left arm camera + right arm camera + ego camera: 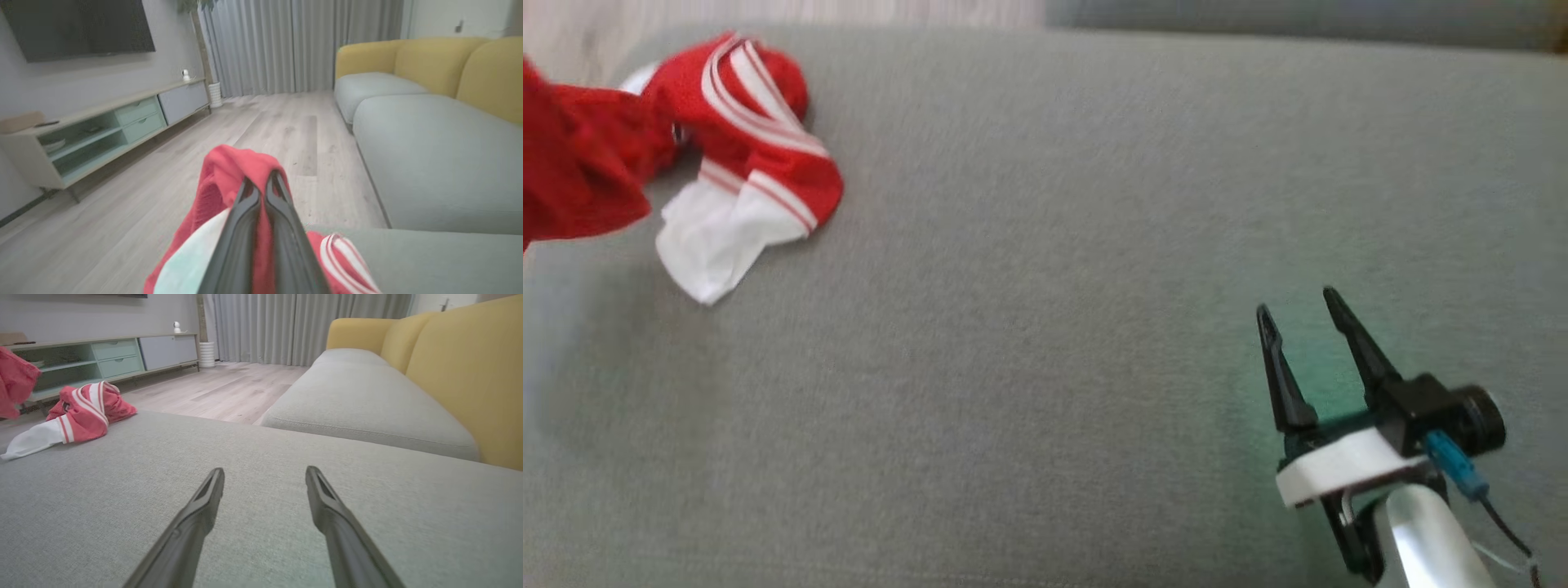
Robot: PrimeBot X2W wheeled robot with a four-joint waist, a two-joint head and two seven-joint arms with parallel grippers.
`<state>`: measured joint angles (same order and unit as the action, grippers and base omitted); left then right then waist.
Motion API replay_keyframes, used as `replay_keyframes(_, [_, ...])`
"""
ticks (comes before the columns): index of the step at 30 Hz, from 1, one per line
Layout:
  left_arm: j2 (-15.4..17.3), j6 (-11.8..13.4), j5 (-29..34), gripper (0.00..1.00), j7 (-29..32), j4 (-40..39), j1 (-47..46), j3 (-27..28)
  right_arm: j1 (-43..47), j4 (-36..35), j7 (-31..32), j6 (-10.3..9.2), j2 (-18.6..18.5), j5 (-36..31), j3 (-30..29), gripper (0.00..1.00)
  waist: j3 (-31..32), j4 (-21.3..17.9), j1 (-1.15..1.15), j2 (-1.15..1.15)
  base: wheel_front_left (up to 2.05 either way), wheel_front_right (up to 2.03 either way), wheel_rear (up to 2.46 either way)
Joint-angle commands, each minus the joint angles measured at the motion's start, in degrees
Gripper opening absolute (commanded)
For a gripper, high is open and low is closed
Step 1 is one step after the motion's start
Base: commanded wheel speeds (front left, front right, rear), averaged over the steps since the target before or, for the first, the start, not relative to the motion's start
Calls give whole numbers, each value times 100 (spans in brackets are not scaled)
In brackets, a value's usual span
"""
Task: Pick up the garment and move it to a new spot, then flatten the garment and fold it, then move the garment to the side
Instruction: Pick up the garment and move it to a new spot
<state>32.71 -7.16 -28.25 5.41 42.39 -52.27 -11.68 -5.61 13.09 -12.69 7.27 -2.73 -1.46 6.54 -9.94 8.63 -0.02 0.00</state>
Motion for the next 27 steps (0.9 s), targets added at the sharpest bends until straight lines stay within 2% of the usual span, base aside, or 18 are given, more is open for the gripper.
replay_keyframes(1, [379, -32, 36, 0, 108, -481, -414, 42, 47, -80, -99, 22, -15, 88, 73, 100, 510, -397, 2, 0, 0, 0, 0])
replay_keyframes(6, [94, 61, 54, 0, 578, -1650, -417, -242, 195, 87, -172, 22, -15, 223, -64, 100, 809, -768, 2, 0, 0, 0, 0])
replay_keyframes(11, [-474, 259, -214, 0, 926, -2811, -173, -437, 253, 164, -208, 22, -15, 297, -189, 100, 850, -1112, 2, 0, 0, 0, 0])
replay_keyframes(15, [-913, 423, -355, 0, 1062, -3427, 229, -691, 190, 179, -221, 22, -15, 305, -214, 100, 698, -1392, 2, 0, 0, 0, 0])
replay_keyframes(19, [-1406, 670, -443, 0, 928, -3546, 680, -895, 64, 186, -227, 22, -15, 319, -172, 100, 477, -1655, 2, 0, 0, 0, 0])
replay_keyframes(24, [-1732, 821, -424, 0, 599, -3167, 1125, -1055, -58, 118, -228, 22, -15, 377, -118, 100, 205, -1900, 2, 0, 0, 0, 0])
replay_keyframes(27, [-1729, 888, -99, 0, 315, -2642, 1361, -1294, -138, 96, -229, 22, -15, 408, -73, 100, -24, -2029, 2, 0, 0, 0, 0])
